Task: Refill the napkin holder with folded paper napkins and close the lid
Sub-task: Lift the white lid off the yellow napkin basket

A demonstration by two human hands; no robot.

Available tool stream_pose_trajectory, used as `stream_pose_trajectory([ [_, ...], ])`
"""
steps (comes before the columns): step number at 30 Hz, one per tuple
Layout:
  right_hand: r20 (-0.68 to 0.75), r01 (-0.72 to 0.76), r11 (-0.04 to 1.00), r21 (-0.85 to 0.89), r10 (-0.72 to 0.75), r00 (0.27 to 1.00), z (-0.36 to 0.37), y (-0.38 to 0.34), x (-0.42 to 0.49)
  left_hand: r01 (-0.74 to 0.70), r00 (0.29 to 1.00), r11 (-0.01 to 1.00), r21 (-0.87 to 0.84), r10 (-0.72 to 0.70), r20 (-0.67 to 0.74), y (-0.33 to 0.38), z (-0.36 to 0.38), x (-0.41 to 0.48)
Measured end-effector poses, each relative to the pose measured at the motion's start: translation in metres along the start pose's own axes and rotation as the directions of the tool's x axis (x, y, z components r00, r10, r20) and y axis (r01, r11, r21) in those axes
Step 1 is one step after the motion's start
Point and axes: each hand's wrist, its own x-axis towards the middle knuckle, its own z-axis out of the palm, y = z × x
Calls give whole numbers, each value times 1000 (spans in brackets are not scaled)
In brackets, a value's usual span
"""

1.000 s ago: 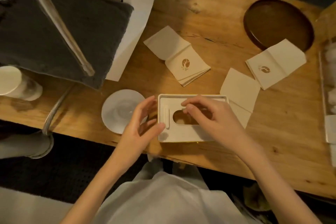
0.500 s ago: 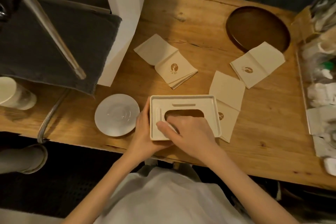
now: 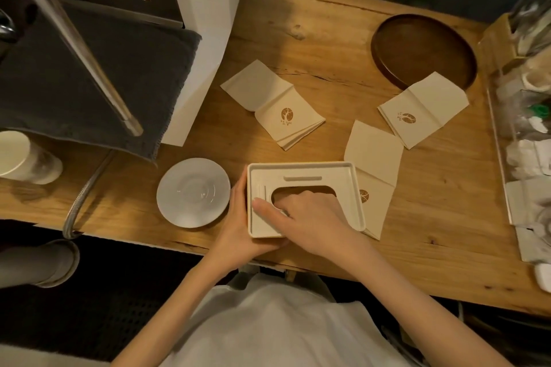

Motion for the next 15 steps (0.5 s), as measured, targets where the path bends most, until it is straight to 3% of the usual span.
stream_pose_trajectory([
  [4, 51, 1, 997, -74, 3, 999, 4, -5, 6, -53, 995, 997, 61, 47, 93, 2, -8, 2],
  [12, -104, -17, 999, -36, 13, 995, 10, -8, 6, -104, 987, 992, 75, 94, 128, 3, -14, 8],
  [15, -181, -9, 992, -130, -15, 983, 16, -8, 5, -104, 985, 991, 81, 91, 147, 1, -17, 10],
])
